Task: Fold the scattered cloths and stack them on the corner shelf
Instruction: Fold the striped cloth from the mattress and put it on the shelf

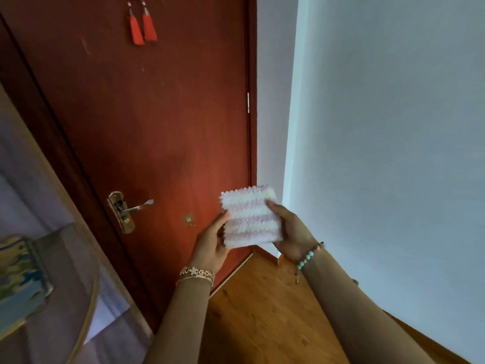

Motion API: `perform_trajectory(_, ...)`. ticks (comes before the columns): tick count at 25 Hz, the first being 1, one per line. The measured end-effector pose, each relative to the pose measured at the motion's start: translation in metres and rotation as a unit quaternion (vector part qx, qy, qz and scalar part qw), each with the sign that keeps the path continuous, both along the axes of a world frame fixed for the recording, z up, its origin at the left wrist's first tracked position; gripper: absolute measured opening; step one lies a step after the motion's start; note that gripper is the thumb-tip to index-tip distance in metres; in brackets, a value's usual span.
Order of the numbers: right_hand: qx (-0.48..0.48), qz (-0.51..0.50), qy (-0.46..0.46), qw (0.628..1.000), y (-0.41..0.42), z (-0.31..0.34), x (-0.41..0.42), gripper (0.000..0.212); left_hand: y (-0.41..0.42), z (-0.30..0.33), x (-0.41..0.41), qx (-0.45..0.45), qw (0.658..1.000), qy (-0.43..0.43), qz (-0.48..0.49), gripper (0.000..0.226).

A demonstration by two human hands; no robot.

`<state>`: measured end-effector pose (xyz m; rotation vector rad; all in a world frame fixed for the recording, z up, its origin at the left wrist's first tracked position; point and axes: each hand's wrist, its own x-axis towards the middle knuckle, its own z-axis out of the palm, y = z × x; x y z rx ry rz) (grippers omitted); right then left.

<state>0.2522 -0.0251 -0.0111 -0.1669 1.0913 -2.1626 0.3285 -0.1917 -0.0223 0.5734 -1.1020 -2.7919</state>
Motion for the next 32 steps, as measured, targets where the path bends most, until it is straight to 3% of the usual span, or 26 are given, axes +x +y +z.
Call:
perform_trajectory(2, 0.008, 0.043, 0.001, 0.999, -0.04, 0.003, -0.028, 0.054, -0.032, 0.0, -0.017, 0.084, 0.995, 0.004, 0.06, 0.028)
perform_trajectory(3, 0.02, 0.058, 0.008, 0.998, -0.061, 0.004, -0.039, 0.052, -0.045, 0.005, -0.017, 0.084, 0.993, 0.02, 0.079, 0.036)
perform_trajectory(5, 0.036, 0.093, 0.032, 0.994, -0.111, 0.008, -0.052, 0.048, -0.075, 0.016, -0.01, -0.005, 0.989, 0.043, 0.14, 0.034)
perform_trajectory(9, -0.019, 0.249, 0.0, 0.968, -0.227, 0.01, -0.02, 0.043, -0.135, 0.029, 0.056, -0.071, 0.948, 0.029, 0.31, 0.035)
perform_trajectory(12, -0.041, 0.427, -0.027, 0.903, -0.323, 0.016, 0.075, 0.023, -0.169, 0.03, 0.16, -0.081, 0.873, 0.043, 0.479, 0.044)
perform_trajectory(15, -0.046, 0.582, -0.013, 0.811, -0.362, 0.021, 0.199, 0.034, -0.154, 0.029, 0.276, -0.087, 0.771, 0.018, 0.63, 0.051)
perform_trajectory(19, -0.002, 0.708, -0.014, 0.706, -0.363, 0.014, 0.292, 0.031, -0.104, 0.021, 0.344, -0.059, 0.685, -0.008, 0.726, 0.036)
perform_trajectory(20, 0.018, 0.725, -0.007, 0.688, -0.362, 0.011, 0.305, 0.031, -0.095, 0.019, 0.349, -0.051, 0.665, -0.01, 0.745, 0.032)
perform_trajectory(22, 0.044, 0.746, 0.002, 0.665, -0.361, 0.007, 0.318, 0.037, -0.085, 0.014, 0.349, -0.044, 0.644, -0.02, 0.764, 0.047)
perform_trajectory(25, 0.055, 0.749, 0.022, 0.66, -0.371, 0.003, 0.306, 0.041, -0.088, 0.007, 0.335, -0.031, 0.598, -0.025, 0.801, 0.06)
perform_trajectory(27, 0.051, 0.752, 0.039, 0.656, -0.383, 0.004, 0.287, 0.034, -0.093, 0.004, 0.318, -0.032, 0.571, -0.052, 0.819, 0.048)
perform_trajectory(30, 0.088, 0.738, 0.084, 0.663, -0.409, -0.007, 0.257, 0.029, -0.105, 0.001, 0.283, -0.026, 0.552, -0.106, 0.827, 0.007)
perform_trajectory(32, 0.123, 0.732, 0.141, 0.655, -0.423, -0.021, 0.246, 0.035, -0.111, -0.005, 0.263, -0.012, 0.534, -0.166, 0.829, 0.015)
